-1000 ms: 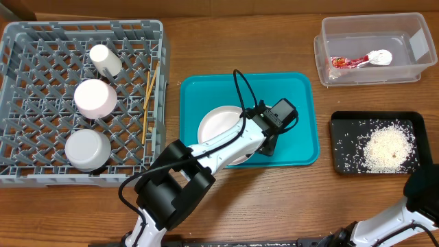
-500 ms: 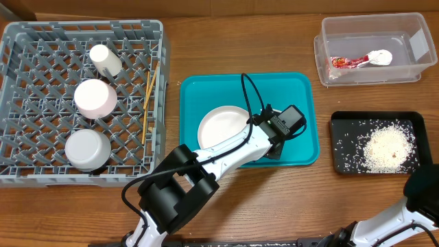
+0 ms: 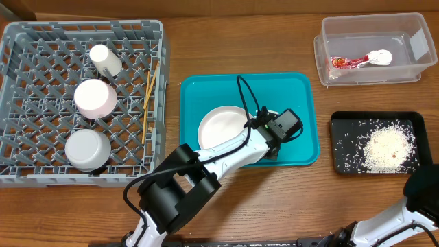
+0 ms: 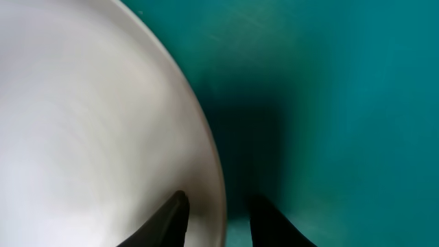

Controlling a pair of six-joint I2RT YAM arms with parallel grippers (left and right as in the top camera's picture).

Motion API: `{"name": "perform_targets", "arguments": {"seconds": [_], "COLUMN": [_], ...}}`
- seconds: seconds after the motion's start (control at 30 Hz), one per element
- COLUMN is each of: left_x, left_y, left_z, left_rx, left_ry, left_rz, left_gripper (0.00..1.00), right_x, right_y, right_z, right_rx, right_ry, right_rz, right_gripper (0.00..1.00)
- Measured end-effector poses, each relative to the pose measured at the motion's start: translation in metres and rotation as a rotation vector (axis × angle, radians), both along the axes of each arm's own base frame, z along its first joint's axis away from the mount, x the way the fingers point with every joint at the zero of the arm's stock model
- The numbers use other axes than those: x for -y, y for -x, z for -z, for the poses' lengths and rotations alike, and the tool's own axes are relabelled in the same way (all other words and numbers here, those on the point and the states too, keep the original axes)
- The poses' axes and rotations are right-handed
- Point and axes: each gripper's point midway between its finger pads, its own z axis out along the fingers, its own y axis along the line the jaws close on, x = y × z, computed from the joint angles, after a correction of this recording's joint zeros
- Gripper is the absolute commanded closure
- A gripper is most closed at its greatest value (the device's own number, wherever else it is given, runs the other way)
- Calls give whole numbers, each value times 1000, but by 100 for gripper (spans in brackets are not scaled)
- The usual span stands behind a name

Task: Sort waste into correct bins and load items into the dishwasher
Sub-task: 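Grasp the white plate rim on the teal tray with the left gripper, then lift the plate and carry it over the dish rack's right edge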

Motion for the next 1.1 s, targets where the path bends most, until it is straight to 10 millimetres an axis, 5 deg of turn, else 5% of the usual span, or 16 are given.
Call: {"name": "perform_targets", "arguments": {"seconds": [0.13,0.57,0.87,1.0,1.1], "left_x": [-2,-5,20,11,-14], "left_y": [-3,3,-25,-45,-60], "left_z": [-1,-24,-126,-193,-253], "left_rx": [26,-27,32,128,216], "left_ry": [5,-45,82,199,314], "left_rz": [-25,-4,35,62,60], "left_gripper": [96,96,96,96,96], "right_x": [0,0,0,0,0], "right_y": [0,0,0,0,0], "right_z": [0,0,0,0,0], "right_rx": [1,1,2,1,1], "right_ry": [1,0,1,1,1], "right_rz": [0,1,1,1,1], "right_gripper": [0,0,0,0,0]}}
